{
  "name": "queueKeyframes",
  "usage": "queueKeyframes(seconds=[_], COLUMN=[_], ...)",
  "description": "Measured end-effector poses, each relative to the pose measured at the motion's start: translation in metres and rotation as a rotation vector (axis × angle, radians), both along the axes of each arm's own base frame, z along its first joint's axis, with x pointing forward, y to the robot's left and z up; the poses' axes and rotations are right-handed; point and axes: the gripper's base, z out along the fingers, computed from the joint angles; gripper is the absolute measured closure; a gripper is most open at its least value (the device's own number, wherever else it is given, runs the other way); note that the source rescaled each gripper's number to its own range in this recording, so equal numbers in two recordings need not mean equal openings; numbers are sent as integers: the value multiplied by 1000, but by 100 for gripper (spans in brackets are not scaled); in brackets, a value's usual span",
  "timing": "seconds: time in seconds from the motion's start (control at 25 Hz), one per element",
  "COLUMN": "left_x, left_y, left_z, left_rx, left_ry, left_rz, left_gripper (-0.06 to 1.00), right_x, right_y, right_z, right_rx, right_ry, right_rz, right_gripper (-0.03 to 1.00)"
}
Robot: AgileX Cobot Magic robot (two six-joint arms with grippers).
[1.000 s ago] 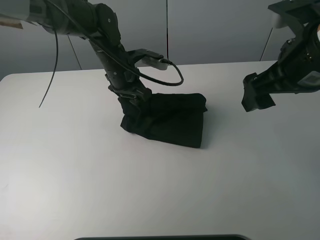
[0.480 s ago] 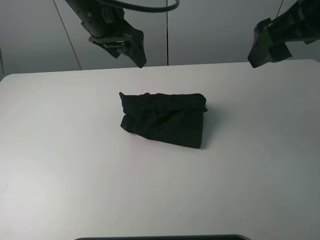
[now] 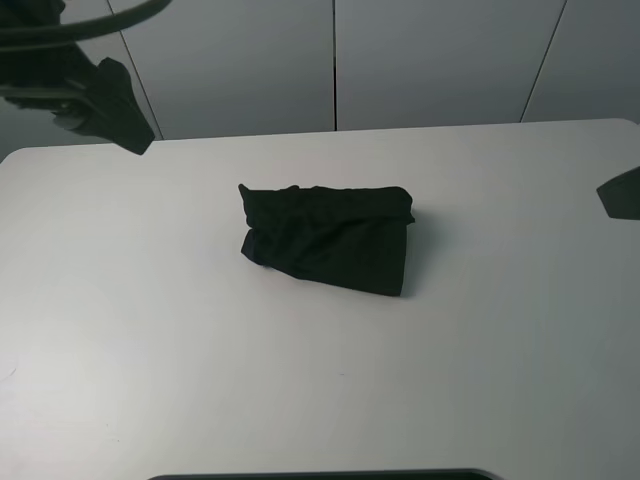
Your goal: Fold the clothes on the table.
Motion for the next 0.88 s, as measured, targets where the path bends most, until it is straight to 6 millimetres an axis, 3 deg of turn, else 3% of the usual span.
queueKeyframes(seconds=[0.2,0.48,0.88], left_x=[-57,-124,-191], left_y=[45,97,148], left_z=[2,-30,-54], left_rx=[-62,-133,-377], left_ry=[-79,-129,-407], left_rz=[39,99,99], left_gripper=[-4,-5,-5], right_x=[-37,-71,-101], right_y=[-16,-34,-46], right_z=[-5,-17,-44], right_rx=[81,112,206], right_ry=[-51,-186,-327], right_rz=[25,90,139], right_gripper=[-3,-3,-3])
